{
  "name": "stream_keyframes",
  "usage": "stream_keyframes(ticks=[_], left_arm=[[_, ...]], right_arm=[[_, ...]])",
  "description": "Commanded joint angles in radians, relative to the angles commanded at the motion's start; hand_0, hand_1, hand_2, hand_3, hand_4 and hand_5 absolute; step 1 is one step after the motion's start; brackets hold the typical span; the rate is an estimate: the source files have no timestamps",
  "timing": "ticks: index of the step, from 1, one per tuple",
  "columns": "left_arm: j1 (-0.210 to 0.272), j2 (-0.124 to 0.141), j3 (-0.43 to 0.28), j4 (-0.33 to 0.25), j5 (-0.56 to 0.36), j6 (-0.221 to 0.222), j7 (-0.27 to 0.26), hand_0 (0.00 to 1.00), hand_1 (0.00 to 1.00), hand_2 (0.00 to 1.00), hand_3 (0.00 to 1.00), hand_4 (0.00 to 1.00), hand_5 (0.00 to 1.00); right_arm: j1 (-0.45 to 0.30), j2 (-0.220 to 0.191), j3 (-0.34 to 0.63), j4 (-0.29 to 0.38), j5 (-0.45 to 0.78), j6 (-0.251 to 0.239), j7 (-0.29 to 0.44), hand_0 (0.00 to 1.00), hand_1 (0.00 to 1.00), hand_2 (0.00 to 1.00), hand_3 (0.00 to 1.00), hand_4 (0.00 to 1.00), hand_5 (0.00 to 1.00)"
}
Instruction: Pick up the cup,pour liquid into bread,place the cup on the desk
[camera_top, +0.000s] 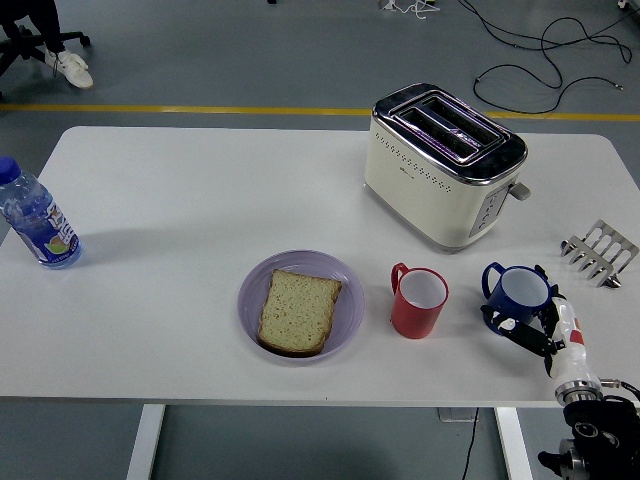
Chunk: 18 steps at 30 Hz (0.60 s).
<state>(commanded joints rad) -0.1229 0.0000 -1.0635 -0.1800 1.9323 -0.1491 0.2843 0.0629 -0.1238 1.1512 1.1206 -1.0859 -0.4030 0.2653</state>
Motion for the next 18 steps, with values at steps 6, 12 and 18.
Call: stream_keyframes(ticks=[6, 12, 18], left_arm=[[0.001, 0.000, 0.004, 0.000, -0.005, 0.001, -0.001, 0.653, 0.687, 0.705, 0.590, 0.295, 0.898], [0.002, 0.000, -0.003, 0.000, 0.004, -0.001, -0.001, 0.653, 0.687, 0.705, 0.590, 0.294, 0.899], [0.001, 0.000, -0.004, 0.000, 0.002, 0.000, -0.001, 0.653, 0.687, 0.705, 0.589, 0.294, 0.899]], right_arm=[[0.010, 0.002, -0.016, -0.014, 0.011, 0.000, 0.000, 0.945, 0.869, 0.948, 0.998, 0.998, 0.144], [0.025, 0.003, -0.017, -0.036, 0.021, -0.003, 0.002, 0.945, 0.867, 0.947, 0.998, 0.998, 0.148], [0.040, 0.003, -0.018, -0.057, 0.036, -0.008, 0.007, 0.944, 0.862, 0.945, 0.998, 0.998, 0.147]])
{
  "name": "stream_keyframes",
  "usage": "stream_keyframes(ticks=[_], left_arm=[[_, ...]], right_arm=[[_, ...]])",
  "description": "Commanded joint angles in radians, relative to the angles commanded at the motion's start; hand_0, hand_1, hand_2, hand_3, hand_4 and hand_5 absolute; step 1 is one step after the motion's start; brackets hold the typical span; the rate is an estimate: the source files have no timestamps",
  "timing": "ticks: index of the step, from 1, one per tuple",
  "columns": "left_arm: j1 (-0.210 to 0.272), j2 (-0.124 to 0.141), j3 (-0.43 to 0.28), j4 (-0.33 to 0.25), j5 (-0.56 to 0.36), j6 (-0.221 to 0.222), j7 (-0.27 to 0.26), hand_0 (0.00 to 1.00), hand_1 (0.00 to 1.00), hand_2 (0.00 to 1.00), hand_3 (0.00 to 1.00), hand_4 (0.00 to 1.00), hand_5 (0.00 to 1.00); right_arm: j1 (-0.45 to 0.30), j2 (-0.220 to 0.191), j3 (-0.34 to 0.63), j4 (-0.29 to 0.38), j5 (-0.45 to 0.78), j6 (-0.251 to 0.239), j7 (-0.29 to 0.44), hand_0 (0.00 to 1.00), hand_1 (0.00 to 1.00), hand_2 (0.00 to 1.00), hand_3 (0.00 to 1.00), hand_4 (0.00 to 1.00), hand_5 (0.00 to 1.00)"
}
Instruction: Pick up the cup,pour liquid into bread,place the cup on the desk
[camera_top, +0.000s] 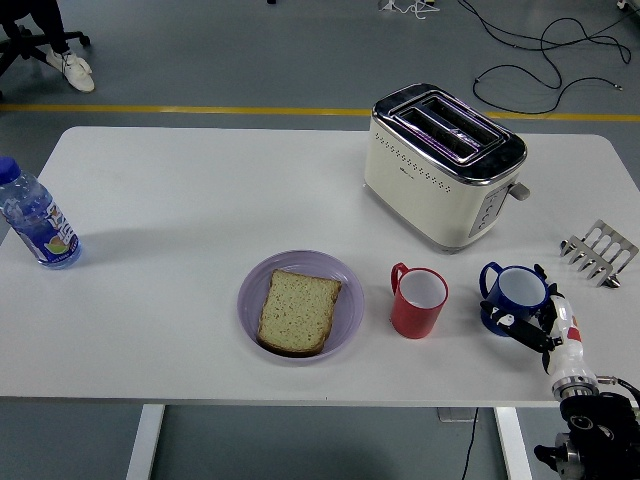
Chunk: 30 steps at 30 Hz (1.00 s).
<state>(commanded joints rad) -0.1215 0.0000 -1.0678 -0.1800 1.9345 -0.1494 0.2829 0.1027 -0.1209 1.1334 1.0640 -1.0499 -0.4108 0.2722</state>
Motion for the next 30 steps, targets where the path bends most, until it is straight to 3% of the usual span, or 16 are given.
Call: stream_keyframes(ticks=[15, 16, 21, 22, 27, 28, 30], left_arm=[[0.001, 0.000, -0.004, 0.000, 0.005, -0.002, -0.001, 0.653, 0.687, 0.705, 0.589, 0.292, 0.899], [0.001, 0.000, -0.006, 0.000, 0.006, -0.003, -0.001, 0.654, 0.687, 0.705, 0.589, 0.292, 0.898], [0.000, 0.000, -0.007, 0.000, 0.007, -0.004, -0.001, 0.654, 0.687, 0.705, 0.589, 0.292, 0.898], [0.000, 0.000, -0.007, 0.000, 0.007, -0.004, -0.001, 0.654, 0.687, 0.705, 0.590, 0.292, 0.897], [0.000, 0.000, -0.012, 0.000, 0.009, -0.003, 0.000, 0.654, 0.687, 0.705, 0.590, 0.292, 0.897], [0.001, 0.000, -0.012, 0.000, 0.010, -0.003, 0.000, 0.654, 0.687, 0.705, 0.589, 0.292, 0.898], [0.001, 0.000, -0.013, 0.000, 0.010, -0.003, 0.000, 0.654, 0.687, 0.705, 0.589, 0.292, 0.898]], right_arm=[[0.025, 0.003, -0.020, -0.049, 0.025, 0.001, 0.009, 0.867, 0.799, 0.882, 0.926, 0.998, 0.159], [0.028, 0.002, -0.019, -0.056, 0.027, 0.002, 0.011, 0.728, 0.720, 0.802, 0.829, 0.992, 0.168], [0.033, 0.001, -0.022, -0.068, 0.041, -0.004, 0.025, 0.728, 0.720, 0.802, 0.829, 0.992, 0.168], [0.036, 0.001, -0.023, -0.075, 0.047, 0.000, 0.028, 0.614, 0.637, 0.713, 0.762, 0.966, 0.155], [0.037, 0.001, -0.024, -0.081, 0.068, -0.010, 0.049, 0.614, 0.637, 0.713, 0.762, 0.966, 0.155], [0.037, 0.001, -0.024, -0.080, 0.071, -0.014, 0.054, 0.519, 0.559, 0.645, 0.703, 0.927, 0.133], [0.036, 0.001, -0.022, -0.077, 0.077, -0.022, 0.062, 0.519, 0.559, 0.645, 0.703, 0.927, 0.133]])
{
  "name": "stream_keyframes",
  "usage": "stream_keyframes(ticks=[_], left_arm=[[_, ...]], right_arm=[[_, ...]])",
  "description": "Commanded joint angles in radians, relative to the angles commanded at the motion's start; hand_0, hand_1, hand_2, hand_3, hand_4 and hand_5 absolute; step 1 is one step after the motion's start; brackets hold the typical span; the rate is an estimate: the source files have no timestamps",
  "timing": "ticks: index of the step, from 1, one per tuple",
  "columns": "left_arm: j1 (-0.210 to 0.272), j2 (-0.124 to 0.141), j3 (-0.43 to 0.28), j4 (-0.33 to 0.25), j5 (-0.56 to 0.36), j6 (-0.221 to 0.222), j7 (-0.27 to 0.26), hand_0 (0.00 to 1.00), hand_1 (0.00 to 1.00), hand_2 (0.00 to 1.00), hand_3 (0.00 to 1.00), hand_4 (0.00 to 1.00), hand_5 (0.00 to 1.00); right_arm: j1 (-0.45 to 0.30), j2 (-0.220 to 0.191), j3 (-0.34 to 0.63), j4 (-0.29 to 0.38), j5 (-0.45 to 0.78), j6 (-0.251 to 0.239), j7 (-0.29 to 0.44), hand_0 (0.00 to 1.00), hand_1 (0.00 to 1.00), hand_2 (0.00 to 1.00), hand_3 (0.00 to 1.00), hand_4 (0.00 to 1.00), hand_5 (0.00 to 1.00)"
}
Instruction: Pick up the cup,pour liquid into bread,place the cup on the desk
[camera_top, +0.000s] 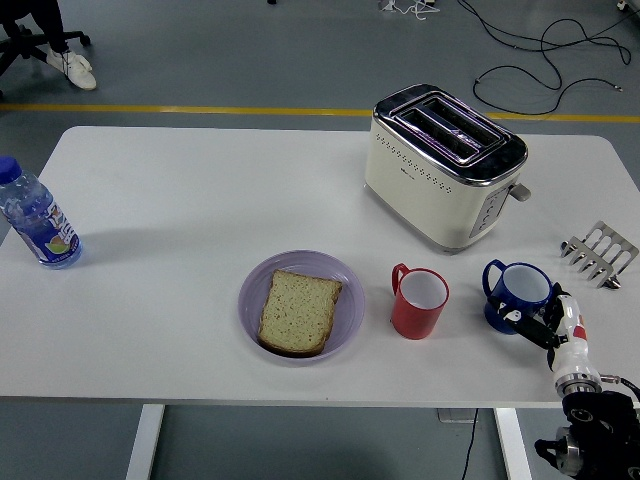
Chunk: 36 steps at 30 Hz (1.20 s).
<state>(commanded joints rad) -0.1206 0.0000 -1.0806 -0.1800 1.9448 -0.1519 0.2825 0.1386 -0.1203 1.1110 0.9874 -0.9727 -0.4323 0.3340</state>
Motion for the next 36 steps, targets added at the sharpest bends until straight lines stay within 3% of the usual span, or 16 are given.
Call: stream_keyframes(ticks=[3, 4, 9, 10, 16, 20, 22, 27, 28, 33, 36], left_arm=[[0.001, 0.000, -0.001, 0.000, 0.000, 0.000, 0.000, 0.654, 0.687, 0.705, 0.589, 0.292, 0.898], [0.001, 0.000, -0.001, 0.000, 0.001, 0.000, 0.000, 0.654, 0.687, 0.705, 0.589, 0.292, 0.898], [0.001, 0.000, -0.002, 0.000, 0.001, 0.001, -0.001, 0.654, 0.687, 0.705, 0.589, 0.292, 0.898], [0.001, 0.000, -0.003, 0.000, 0.001, 0.001, 0.000, 0.654, 0.687, 0.705, 0.589, 0.292, 0.898], [0.002, 0.000, -0.005, 0.000, 0.002, 0.002, 0.000, 0.654, 0.687, 0.705, 0.589, 0.292, 0.898], [0.002, 0.000, -0.003, 0.000, 0.002, 0.003, 0.000, 0.654, 0.687, 0.705, 0.589, 0.292, 0.898], [0.002, 0.000, -0.004, 0.000, 0.001, 0.004, 0.000, 0.654, 0.687, 0.705, 0.589, 0.292, 0.896], [0.001, 0.000, -0.003, 0.000, 0.002, 0.003, 0.000, 0.654, 0.687, 0.705, 0.589, 0.292, 0.896], [0.001, 0.000, -0.003, 0.000, 0.002, 0.002, 0.000, 0.654, 0.687, 0.705, 0.589, 0.292, 0.895], [0.000, 0.000, -0.003, 0.000, -0.003, 0.002, 0.001, 0.654, 0.687, 0.705, 0.589, 0.292, 0.895], [-0.001, 0.000, -0.005, 0.000, -0.002, 0.003, 0.001, 0.655, 0.687, 0.705, 0.589, 0.293, 0.894]], right_arm=[[-0.004, -0.001, 0.005, 0.009, 0.003, -0.005, 0.006, 0.519, 0.559, 0.645, 0.703, 0.927, 0.133], [-0.006, -0.002, 0.009, 0.013, 0.000, -0.007, 0.006, 0.392, 0.450, 0.553, 0.570, 0.875, 0.061], [-0.018, -0.008, 0.034, 0.043, -0.031, -0.024, 0.005, 0.392, 0.450, 0.553, 0.570, 0.875, 0.061], [-0.020, -0.009, 0.040, 0.050, -0.038, -0.027, 0.005, 0.301, 0.390, 0.551, 0.530, 0.824, 0.002], [-0.033, -0.021, 0.077, 0.122, -0.079, -0.035, -0.007, 0.299, 0.362, 0.541, 0.524, 0.804, 0.002], [-0.050, -0.036, 0.096, 0.211, -0.137, -0.029, -0.048, 0.299, 0.362, 0.541, 0.524, 0.804, 0.002], [-0.060, -0.055, 0.105, 0.288, -0.208, -0.013, -0.107, 0.266, 0.319, 0.532, 0.528, 0.810, 0.002], [-0.051, -0.103, 0.091, 0.452, -0.388, 0.015, -0.253, 0.266, 0.319, 0.532, 0.528, 0.810, 0.002], [-0.050, -0.107, 0.089, 0.474, -0.406, 0.016, -0.271, 0.226, 0.298, 0.529, 0.530, 0.779, 0.002], [-0.010, -0.158, 0.050, 0.614, -0.466, 0.008, -0.385, 0.226, 0.298, 0.529, 0.530, 0.779, 0.002], [0.028, -0.187, 0.021, 0.664, -0.490, 0.016, -0.437, 0.203, 0.292, 0.522, 0.532, 0.782, 0.002]])
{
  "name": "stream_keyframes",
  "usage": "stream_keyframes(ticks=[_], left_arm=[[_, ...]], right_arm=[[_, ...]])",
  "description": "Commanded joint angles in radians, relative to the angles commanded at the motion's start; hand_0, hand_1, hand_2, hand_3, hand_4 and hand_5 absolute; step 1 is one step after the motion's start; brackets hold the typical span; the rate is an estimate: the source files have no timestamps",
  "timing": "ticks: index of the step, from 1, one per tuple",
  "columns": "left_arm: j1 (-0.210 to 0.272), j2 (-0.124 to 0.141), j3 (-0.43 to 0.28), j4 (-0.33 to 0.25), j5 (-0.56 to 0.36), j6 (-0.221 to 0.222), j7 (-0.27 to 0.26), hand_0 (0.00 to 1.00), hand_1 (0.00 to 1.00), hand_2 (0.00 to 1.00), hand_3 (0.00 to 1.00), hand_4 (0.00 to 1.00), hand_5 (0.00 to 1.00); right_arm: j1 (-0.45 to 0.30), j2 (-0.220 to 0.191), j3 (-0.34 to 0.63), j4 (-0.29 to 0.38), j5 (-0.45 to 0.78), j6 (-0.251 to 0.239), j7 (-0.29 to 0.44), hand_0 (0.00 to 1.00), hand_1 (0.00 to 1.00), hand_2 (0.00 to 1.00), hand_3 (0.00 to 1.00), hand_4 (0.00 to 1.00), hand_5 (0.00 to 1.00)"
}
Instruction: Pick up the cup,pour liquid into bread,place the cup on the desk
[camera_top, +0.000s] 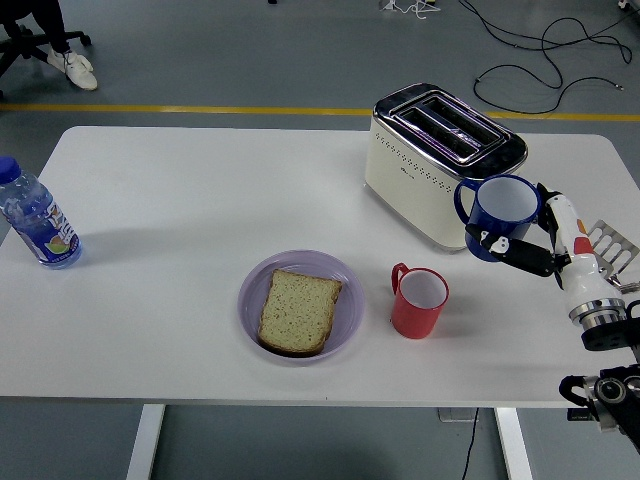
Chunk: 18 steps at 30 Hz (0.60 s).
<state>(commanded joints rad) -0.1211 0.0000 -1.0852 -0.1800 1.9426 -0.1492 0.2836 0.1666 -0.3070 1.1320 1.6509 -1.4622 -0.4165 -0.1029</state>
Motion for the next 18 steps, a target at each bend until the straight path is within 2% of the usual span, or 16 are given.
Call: stream_keyframes(ticks=[3, 4, 8, 12, 15, 18], left_arm=[[0.000, 0.000, 0.001, 0.000, -0.002, 0.000, 0.000, 0.655, 0.687, 0.705, 0.589, 0.293, 0.894], [-0.001, 0.000, 0.002, 0.000, -0.002, 0.000, 0.000, 0.654, 0.687, 0.705, 0.589, 0.294, 0.896], [-0.001, 0.000, 0.003, 0.000, -0.007, 0.000, 0.001, 0.654, 0.687, 0.705, 0.589, 0.294, 0.896], [0.000, 0.000, 0.007, 0.000, -0.012, -0.001, 0.001, 0.654, 0.687, 0.705, 0.589, 0.294, 0.892], [0.001, 0.000, 0.009, 0.000, -0.013, -0.002, 0.001, 0.654, 0.687, 0.705, 0.589, 0.294, 0.892], [0.003, 0.000, 0.010, 0.000, -0.013, -0.004, 0.001, 0.654, 0.687, 0.705, 0.589, 0.293, 0.890]], right_arm=[[0.049, -0.030, -0.035, 0.022, -0.021, 0.019, -0.032, 0.203, 0.292, 0.522, 0.532, 0.782, 0.002], [0.074, -0.044, -0.056, 0.026, -0.025, 0.032, -0.053, 0.159, 0.272, 0.504, 0.528, 0.761, 0.002], [0.151, -0.067, -0.115, 0.032, -0.014, 0.075, -0.120, 0.159, 0.272, 0.504, 0.528, 0.761, 0.002], [0.212, -0.062, -0.160, 0.027, -0.010, 0.117, -0.185, 0.158, 0.257, 0.494, 0.525, 0.754, 0.002], [0.267, -0.045, -0.199, 0.013, -0.023, 0.136, -0.234, 0.158, 0.257, 0.494, 0.525, 0.754, 0.002], [0.338, -0.011, -0.252, -0.018, -0.041, 0.145, -0.272, 0.157, 0.246, 0.483, 0.521, 0.757, 0.002]])
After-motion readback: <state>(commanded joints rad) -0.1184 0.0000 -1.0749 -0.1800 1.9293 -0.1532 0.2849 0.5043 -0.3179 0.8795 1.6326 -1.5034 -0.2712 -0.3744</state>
